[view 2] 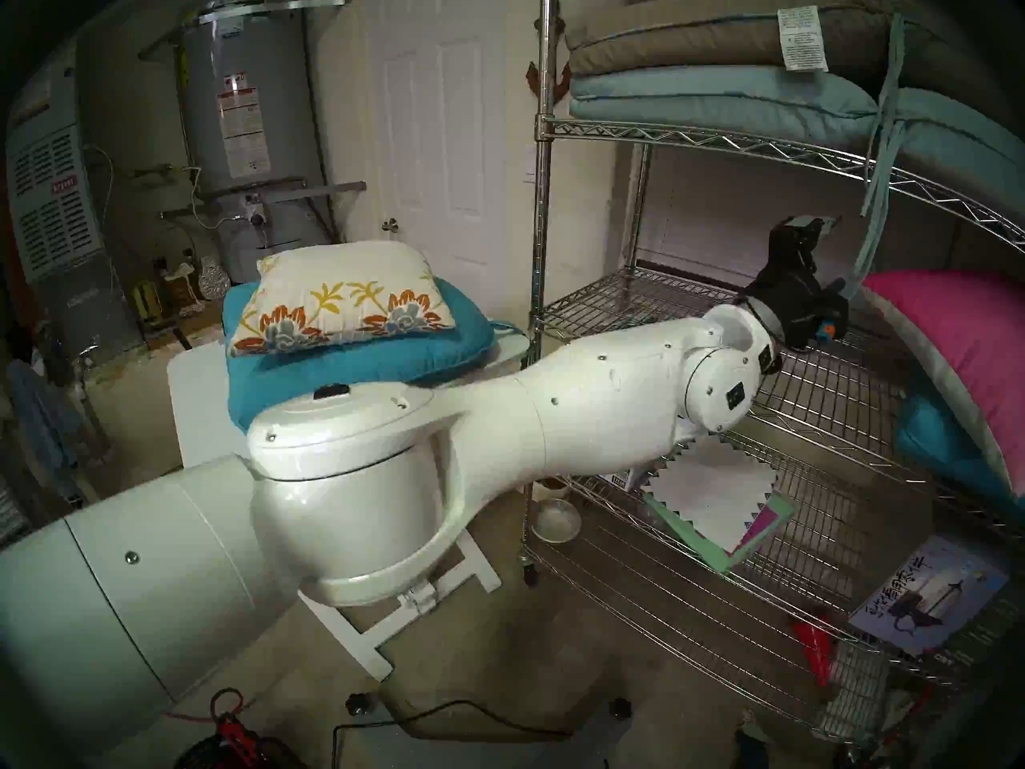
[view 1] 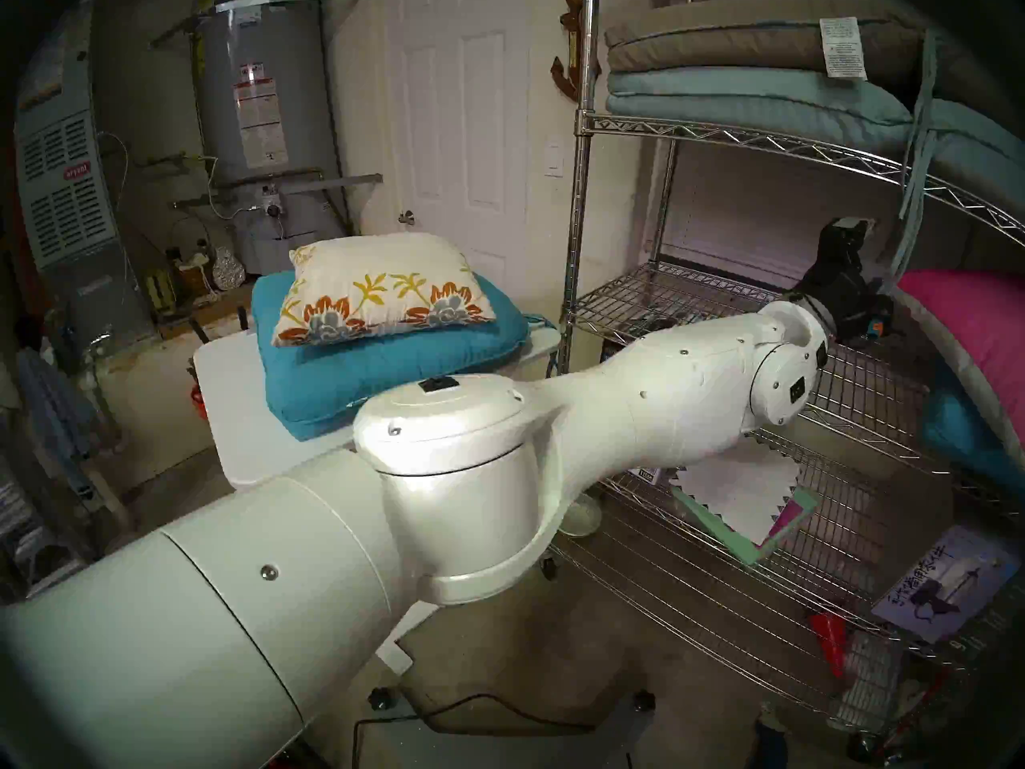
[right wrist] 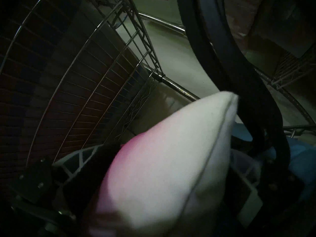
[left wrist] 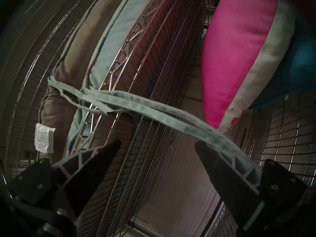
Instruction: Put cushion on the shelf
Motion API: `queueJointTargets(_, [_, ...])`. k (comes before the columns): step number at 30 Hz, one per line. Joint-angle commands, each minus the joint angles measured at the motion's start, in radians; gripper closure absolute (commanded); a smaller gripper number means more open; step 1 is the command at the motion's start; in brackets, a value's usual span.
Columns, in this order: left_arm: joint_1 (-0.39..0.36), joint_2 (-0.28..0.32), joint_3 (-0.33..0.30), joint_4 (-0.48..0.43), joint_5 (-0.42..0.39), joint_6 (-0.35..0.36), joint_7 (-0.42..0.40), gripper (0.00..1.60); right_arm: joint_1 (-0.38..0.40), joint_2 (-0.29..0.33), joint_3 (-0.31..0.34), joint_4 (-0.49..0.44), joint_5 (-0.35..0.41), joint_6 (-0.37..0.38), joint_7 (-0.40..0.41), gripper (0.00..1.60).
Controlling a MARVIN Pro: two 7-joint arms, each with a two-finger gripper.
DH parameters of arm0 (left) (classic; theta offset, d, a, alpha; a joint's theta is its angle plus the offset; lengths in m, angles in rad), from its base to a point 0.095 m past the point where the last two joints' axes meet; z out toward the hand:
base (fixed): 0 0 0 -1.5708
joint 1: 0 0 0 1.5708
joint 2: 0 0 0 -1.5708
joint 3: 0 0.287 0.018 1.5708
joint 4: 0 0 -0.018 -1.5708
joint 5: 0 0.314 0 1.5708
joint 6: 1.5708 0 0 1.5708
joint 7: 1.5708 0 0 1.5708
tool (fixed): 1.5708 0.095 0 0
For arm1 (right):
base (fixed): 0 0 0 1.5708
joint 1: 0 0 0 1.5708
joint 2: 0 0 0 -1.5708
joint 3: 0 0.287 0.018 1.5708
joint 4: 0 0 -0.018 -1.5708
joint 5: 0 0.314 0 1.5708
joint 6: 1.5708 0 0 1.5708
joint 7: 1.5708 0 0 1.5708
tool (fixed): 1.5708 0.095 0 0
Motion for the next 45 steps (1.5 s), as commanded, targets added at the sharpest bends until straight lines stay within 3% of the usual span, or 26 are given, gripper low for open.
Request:
queueJointTargets(1, [-0.013,-0.001,-0.002,-0.018,0.005,0.009,0.027,0.00,-0.044,-0.044,-0.003,0.018,0.018,0.025,0.044,0.00])
queueJointTargets(23, [-0.012,-0.001,0.004,-0.027,0.028,0.038,0.056,0.00,-0.124,-0.059,-0.003,0.018,0.106,0.036,0.146,0.00])
queueJointTargets(45, [0.049,-0.001,0.044,-0.041,0.052,0.039,0.126,0.00,-0.219,-0.078,-0.003,0.018,0.182,0.072,0.279,0.00])
